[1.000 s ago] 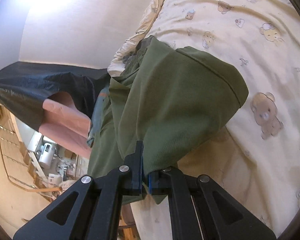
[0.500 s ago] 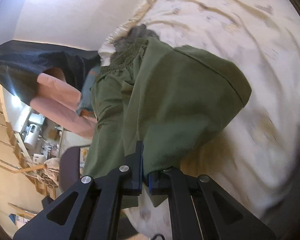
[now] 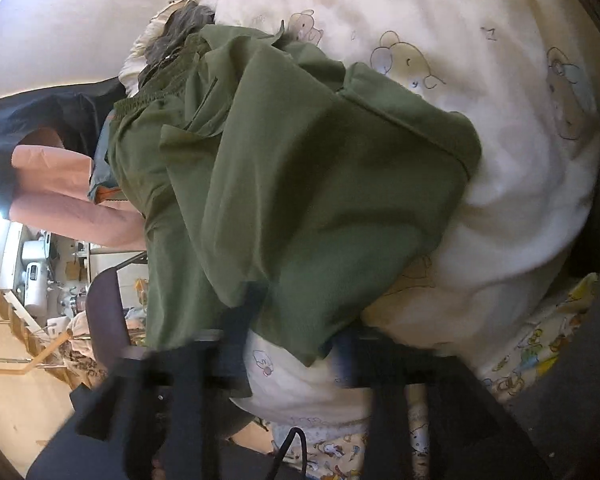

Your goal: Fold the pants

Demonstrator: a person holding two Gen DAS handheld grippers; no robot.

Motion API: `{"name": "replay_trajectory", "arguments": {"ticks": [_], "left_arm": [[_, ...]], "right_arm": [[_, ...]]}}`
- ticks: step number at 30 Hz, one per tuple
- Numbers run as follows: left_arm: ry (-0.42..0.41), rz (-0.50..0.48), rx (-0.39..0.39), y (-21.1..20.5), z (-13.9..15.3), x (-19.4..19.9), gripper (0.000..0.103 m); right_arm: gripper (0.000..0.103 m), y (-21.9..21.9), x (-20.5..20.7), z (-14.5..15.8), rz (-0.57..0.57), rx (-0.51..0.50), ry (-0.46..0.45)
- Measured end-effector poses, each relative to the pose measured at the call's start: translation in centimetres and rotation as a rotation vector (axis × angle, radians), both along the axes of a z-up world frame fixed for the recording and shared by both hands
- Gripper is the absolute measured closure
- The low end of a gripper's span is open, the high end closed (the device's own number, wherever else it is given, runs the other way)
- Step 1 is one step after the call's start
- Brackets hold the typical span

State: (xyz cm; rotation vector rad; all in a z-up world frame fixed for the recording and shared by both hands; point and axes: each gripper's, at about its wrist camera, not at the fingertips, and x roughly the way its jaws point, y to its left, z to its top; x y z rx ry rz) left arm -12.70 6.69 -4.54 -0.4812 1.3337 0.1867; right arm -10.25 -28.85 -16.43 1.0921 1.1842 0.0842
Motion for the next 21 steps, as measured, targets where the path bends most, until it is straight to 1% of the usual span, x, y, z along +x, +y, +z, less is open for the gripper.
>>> {"name": "replay_trajectory", "arguments": {"ticks": [2, 5, 7, 8, 9, 10, 11, 12, 13, 14, 16, 17, 20, 21], "left_arm": [[-0.016, 0.010, -0.008, 0.3, 0.8, -0.2, 0.036], [-0.046, -0.013, -0.015, 0.8, 2.7, -0.4, 0.036], [-0.083, -0.004, -0.035, 1.3, 4.4, -0.4, 0.035], [-0.110, -0.006, -0.037, 1.8, 5.2, -0.5, 0.033], [-0.123, -0.013, -0.024, 2.1, 5.7, -0.5, 0.029], [-0.141, -0.015, -0.010, 2.3, 6.2, -0.1, 0.028], [-0.167, -0.018, -0.004, 2.6, 6.6, 0.1, 0.028], [-0.175, -0.017, -0.004, 3.0, 6.8, 0.3, 0.027], [-0.172, -0.009, -0.014, 3.3, 6.7, 0.6, 0.027], [-0.160, 0.004, -0.047, 3.7, 6.4, 1.0, 0.028], [-0.150, 0.022, -0.076, 4.5, 6.3, 1.3, 0.027], [-0.146, 0.022, -0.066, 4.8, 6.3, 1.8, 0.027], [-0.164, 0.011, 0.019, 5.7, 6.8, 3.4, 0.027], [-0.162, 0.001, 0.052, 5.9, 6.8, 4.0, 0.027]], "right_arm": [[0.040, 0.3, -0.6, 0.1, 0.016, 0.020, 0.024], [0.040, 1.0, -1.5, 1.4, 0.090, 0.028, 0.021], [0.040, 1.4, -1.7, 2.9, 0.146, 0.015, -0.019], [0.040, 1.4, -1.7, 4.1, 0.175, -0.012, -0.054], [0.040, 1.3, -1.7, 5.0, 0.190, -0.038, -0.079], [0.040, 1.1, -1.6, 5.8, 0.204, -0.061, -0.099], [0.040, 1.0, -1.4, 6.4, 0.224, -0.066, -0.114], [0.040, 1.0, -1.2, 6.6, 0.239, -0.058, -0.117], [0.040, 1.2, -0.8, 6.7, 0.254, -0.045, -0.111], [0.040, 1.5, -0.4, 6.4, 0.279, -0.018, -0.111], [0.040, 3.6, 1.0, 5.7, 0.370, 0.043, -0.111], [0.040, 5.0, 1.7, 5.3, 0.411, 0.071, -0.113], [0.040, 9.6, 4.1, 2.8, 0.508, 0.189, -0.118], [0.040, 11.1, 4.7, 2.0, 0.531, 0.205, -0.110]]}}
